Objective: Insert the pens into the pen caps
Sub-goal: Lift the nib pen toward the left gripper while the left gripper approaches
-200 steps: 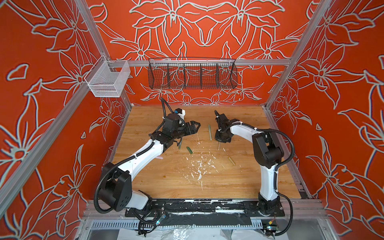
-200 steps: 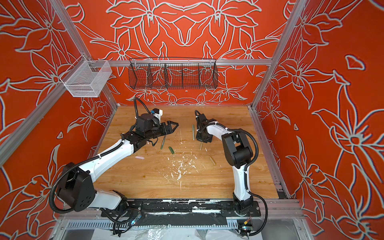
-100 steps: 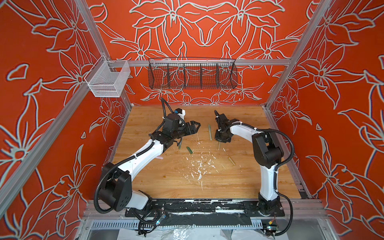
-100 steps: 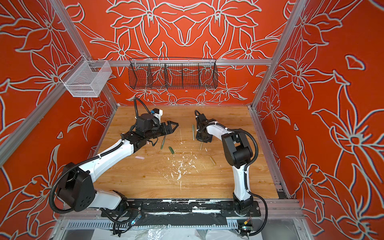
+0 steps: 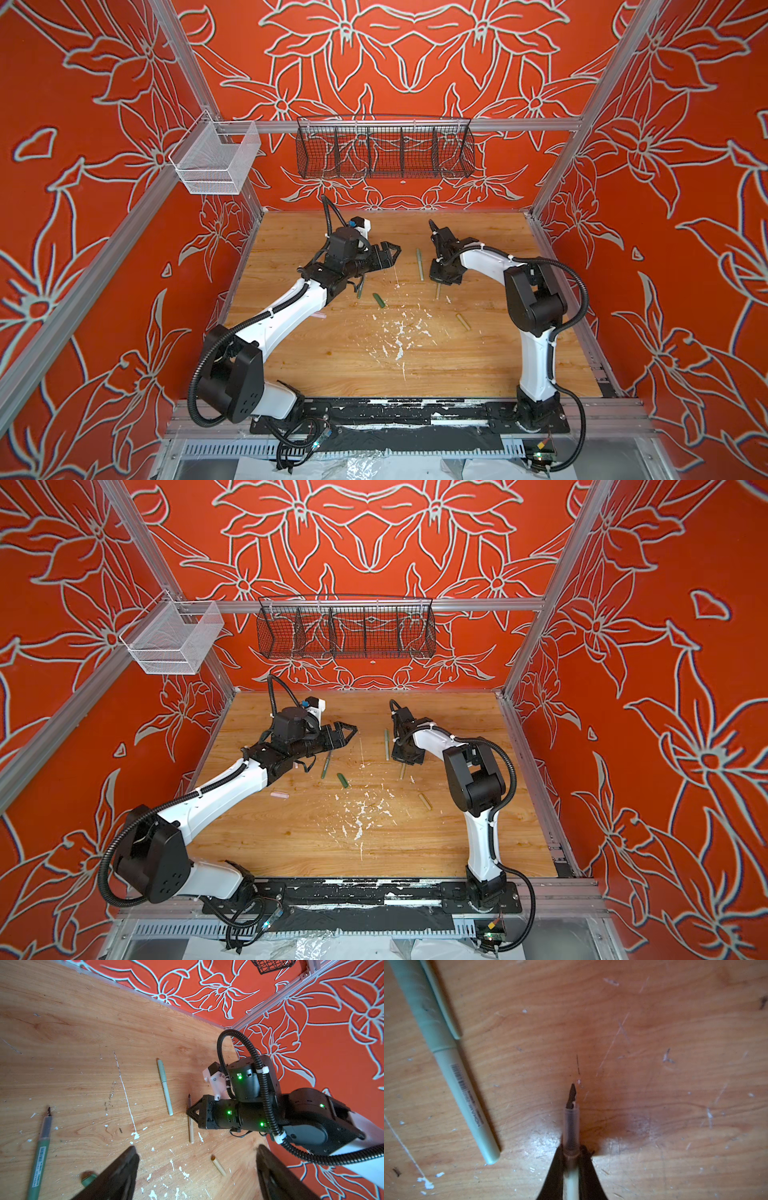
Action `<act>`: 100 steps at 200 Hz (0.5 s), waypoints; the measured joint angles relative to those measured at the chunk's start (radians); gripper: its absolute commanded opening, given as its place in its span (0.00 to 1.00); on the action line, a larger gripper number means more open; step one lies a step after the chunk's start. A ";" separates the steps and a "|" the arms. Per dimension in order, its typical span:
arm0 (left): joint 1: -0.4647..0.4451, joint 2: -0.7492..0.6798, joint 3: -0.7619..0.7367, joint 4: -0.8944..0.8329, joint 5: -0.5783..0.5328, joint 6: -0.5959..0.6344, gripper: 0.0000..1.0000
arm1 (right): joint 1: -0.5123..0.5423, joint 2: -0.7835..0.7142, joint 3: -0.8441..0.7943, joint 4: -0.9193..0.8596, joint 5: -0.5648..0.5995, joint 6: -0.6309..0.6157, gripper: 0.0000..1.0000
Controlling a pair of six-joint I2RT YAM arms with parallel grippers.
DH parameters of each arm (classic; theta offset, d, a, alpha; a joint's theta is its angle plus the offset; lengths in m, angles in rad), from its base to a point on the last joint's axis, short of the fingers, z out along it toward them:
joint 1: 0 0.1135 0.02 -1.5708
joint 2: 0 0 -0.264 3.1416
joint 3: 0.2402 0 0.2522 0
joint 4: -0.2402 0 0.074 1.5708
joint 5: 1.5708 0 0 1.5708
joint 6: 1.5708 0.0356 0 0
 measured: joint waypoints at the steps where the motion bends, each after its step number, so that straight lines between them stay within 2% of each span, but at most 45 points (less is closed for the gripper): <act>1: 0.000 0.000 0.000 0.000 0.000 0.000 0.87 | 0.000 0.000 -0.001 0.000 0.000 0.000 0.04; 49: 0.000 0.000 0.000 0.000 0.000 0.005 0.87 | 0.000 -0.049 -0.051 0.033 0.000 -0.010 0.04; 100: 0.000 0.000 0.000 0.007 0.024 0.014 0.89 | 0.000 -0.183 -0.115 0.084 0.008 -0.032 0.03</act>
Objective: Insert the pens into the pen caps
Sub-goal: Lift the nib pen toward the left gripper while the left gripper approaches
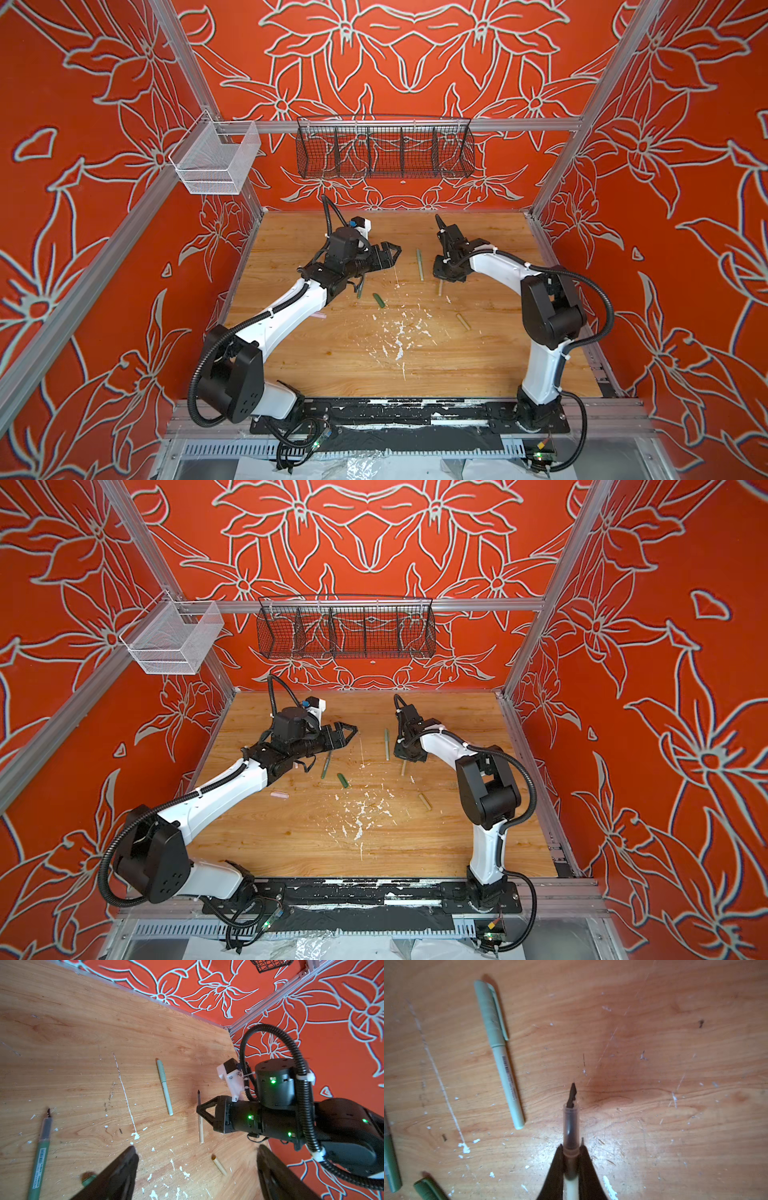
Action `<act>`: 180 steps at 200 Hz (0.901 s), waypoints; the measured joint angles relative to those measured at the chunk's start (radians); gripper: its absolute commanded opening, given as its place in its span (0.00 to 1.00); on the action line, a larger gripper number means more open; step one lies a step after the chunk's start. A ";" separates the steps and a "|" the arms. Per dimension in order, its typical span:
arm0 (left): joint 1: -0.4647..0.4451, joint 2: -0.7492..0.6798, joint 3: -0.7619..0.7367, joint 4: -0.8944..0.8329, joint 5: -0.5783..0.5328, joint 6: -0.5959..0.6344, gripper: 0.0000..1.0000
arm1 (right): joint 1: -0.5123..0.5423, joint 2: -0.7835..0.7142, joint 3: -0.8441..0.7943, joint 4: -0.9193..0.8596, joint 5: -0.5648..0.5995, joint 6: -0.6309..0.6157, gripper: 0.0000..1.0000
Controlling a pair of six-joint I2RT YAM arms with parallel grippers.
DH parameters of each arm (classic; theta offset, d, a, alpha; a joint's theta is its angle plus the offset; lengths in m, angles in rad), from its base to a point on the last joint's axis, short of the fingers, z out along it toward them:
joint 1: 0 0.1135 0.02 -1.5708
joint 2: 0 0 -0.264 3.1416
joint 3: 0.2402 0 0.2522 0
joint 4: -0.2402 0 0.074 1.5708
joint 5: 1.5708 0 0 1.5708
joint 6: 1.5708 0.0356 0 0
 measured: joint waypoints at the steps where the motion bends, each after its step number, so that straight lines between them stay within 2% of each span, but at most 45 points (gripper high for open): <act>1: 0.000 0.000 0.000 0.000 0.001 0.000 0.89 | 0.000 -0.003 -0.002 0.002 0.000 0.000 0.03; 37: -0.002 0.021 -0.006 0.108 0.151 -0.005 0.86 | 0.001 -0.193 -0.124 0.089 0.023 -0.003 0.03; 83: -0.045 0.020 -0.079 0.280 0.298 0.029 0.82 | 0.035 -0.386 -0.132 0.184 0.027 -0.032 0.03; 126: -0.086 -0.003 -0.112 0.348 0.343 0.085 0.70 | 0.165 -0.478 -0.131 0.243 0.051 -0.069 0.03; 158: -0.086 -0.003 -0.113 0.369 0.352 0.096 0.54 | 0.230 -0.530 -0.131 0.275 0.068 -0.076 0.03; 180: -0.086 -0.003 -0.113 0.380 0.363 0.097 0.52 | 0.249 -0.549 -0.130 0.288 0.072 -0.076 0.03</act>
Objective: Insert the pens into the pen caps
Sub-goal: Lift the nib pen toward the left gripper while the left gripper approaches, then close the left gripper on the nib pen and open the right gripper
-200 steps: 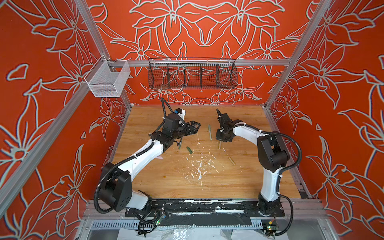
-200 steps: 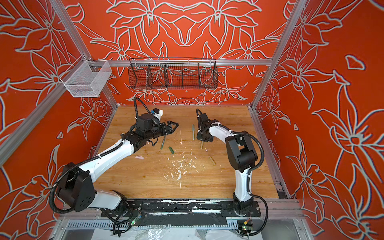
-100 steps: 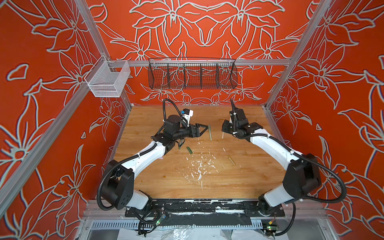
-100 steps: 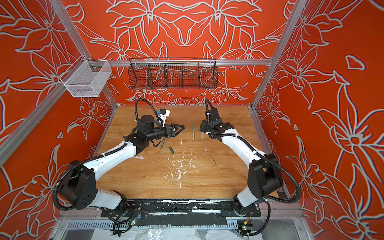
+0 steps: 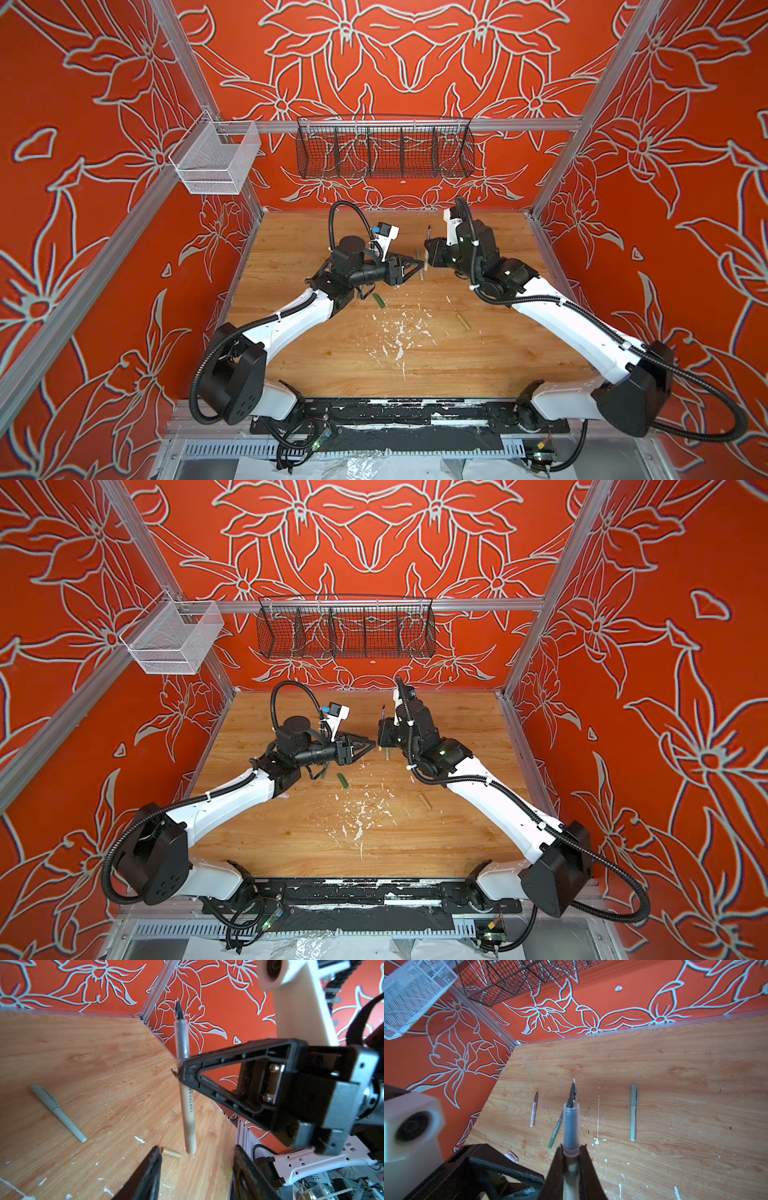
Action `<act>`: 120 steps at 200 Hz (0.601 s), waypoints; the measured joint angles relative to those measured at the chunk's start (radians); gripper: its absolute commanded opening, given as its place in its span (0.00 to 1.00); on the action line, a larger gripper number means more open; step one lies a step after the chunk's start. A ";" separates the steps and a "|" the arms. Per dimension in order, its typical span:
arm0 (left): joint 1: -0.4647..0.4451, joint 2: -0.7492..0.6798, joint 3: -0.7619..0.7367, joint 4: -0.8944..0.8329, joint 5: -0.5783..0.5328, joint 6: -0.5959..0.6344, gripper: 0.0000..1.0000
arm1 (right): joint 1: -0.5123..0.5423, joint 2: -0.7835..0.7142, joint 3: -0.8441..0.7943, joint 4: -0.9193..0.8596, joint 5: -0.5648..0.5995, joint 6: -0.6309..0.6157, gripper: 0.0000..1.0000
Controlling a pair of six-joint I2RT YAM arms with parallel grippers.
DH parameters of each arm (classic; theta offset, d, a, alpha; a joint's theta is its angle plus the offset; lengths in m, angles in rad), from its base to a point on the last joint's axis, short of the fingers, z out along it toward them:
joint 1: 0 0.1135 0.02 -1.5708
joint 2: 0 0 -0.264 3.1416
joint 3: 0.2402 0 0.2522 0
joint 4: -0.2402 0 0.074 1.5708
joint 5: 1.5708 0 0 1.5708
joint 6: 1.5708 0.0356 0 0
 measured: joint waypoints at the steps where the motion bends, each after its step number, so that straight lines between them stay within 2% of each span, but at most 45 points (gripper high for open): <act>1: 0.000 0.000 0.000 0.001 0.000 0.000 0.52 | 0.001 0.000 0.000 0.000 0.000 0.000 0.03; 120: 0.000 0.005 0.000 0.035 0.038 -0.019 0.48 | 0.043 0.000 0.004 0.025 -0.024 0.023 0.03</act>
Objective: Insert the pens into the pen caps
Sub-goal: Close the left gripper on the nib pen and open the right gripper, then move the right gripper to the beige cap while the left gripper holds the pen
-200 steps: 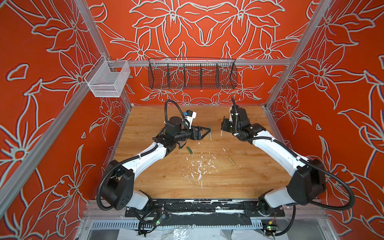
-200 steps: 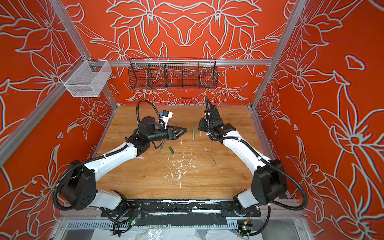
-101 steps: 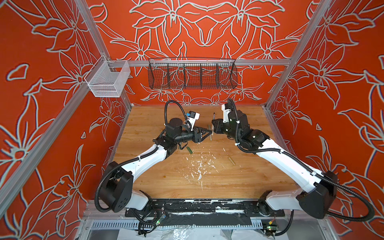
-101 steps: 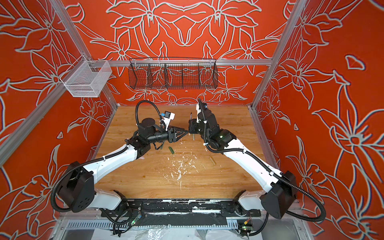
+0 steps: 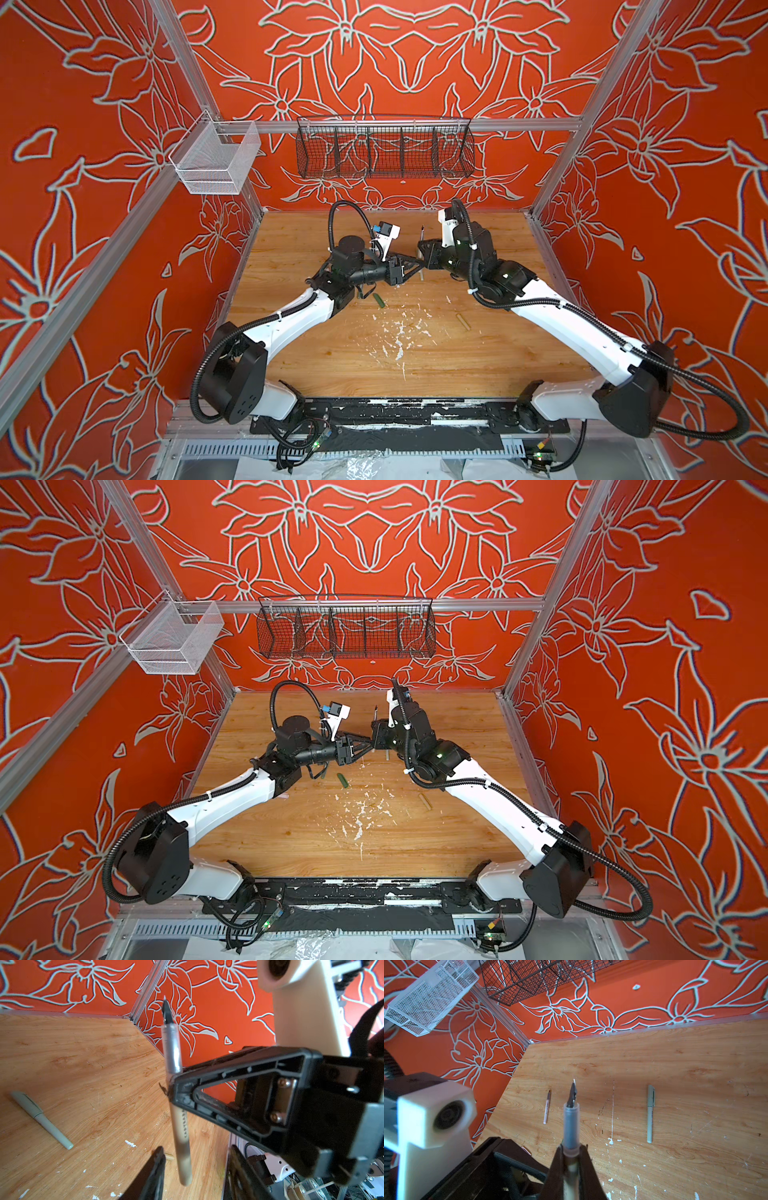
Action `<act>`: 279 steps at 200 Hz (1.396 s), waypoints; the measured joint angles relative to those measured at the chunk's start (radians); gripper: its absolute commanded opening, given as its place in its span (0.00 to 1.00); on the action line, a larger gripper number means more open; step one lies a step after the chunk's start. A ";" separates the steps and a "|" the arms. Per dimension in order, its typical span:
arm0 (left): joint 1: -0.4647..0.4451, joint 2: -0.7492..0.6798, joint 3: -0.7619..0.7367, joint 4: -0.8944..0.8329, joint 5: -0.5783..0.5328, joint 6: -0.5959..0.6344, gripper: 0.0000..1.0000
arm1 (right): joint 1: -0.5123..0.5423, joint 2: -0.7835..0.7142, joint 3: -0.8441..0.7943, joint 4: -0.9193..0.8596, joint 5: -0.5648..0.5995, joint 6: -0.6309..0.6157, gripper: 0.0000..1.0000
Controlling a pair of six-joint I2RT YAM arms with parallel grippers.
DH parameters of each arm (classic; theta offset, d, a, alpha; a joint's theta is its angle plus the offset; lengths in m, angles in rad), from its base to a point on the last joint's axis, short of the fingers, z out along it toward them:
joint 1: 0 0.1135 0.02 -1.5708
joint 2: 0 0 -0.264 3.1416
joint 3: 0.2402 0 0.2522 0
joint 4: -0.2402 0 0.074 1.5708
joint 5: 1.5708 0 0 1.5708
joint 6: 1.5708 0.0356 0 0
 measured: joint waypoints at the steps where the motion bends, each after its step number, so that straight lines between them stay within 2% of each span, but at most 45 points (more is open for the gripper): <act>1: 0.000 0.000 0.000 0.000 0.000 0.000 0.48 | 0.000 0.000 0.000 0.000 -0.001 0.000 0.03; 46: 0.000 0.009 0.000 0.000 0.002 -0.014 0.36 | 0.007 0.001 0.000 0.018 -0.024 0.022 0.02; 103: 0.000 0.017 0.000 -0.003 0.002 -0.019 0.26 | 0.016 0.005 0.000 0.034 -0.034 0.030 0.03; 153: 0.001 0.017 0.000 -0.018 -0.019 -0.019 0.08 | 0.024 0.018 0.005 0.033 -0.055 0.030 0.03; 170: 0.003 0.016 0.000 -0.022 -0.027 -0.014 0.04 | 0.024 0.020 0.011 0.028 -0.059 0.029 0.10; 181: 0.003 0.016 0.000 -0.022 -0.027 -0.013 0.03 | 0.024 0.020 0.012 0.026 -0.061 0.030 0.21; 198: 0.002 0.016 0.000 -0.030 -0.033 -0.002 0.01 | 0.024 0.020 0.014 0.026 -0.069 0.026 0.27; 233: 0.001 -0.002 0.000 -0.053 -0.071 0.047 0.00 | 0.029 -0.016 0.023 -0.017 -0.055 0.017 0.31; 266: 0.001 -0.065 -0.003 -0.084 -0.126 0.128 0.00 | 0.019 -0.172 0.010 -0.095 0.038 -0.019 0.33; 279: 0.001 -0.094 -0.008 -0.087 -0.143 0.159 0.00 | -0.022 -0.239 -0.008 -0.130 0.053 -0.022 0.33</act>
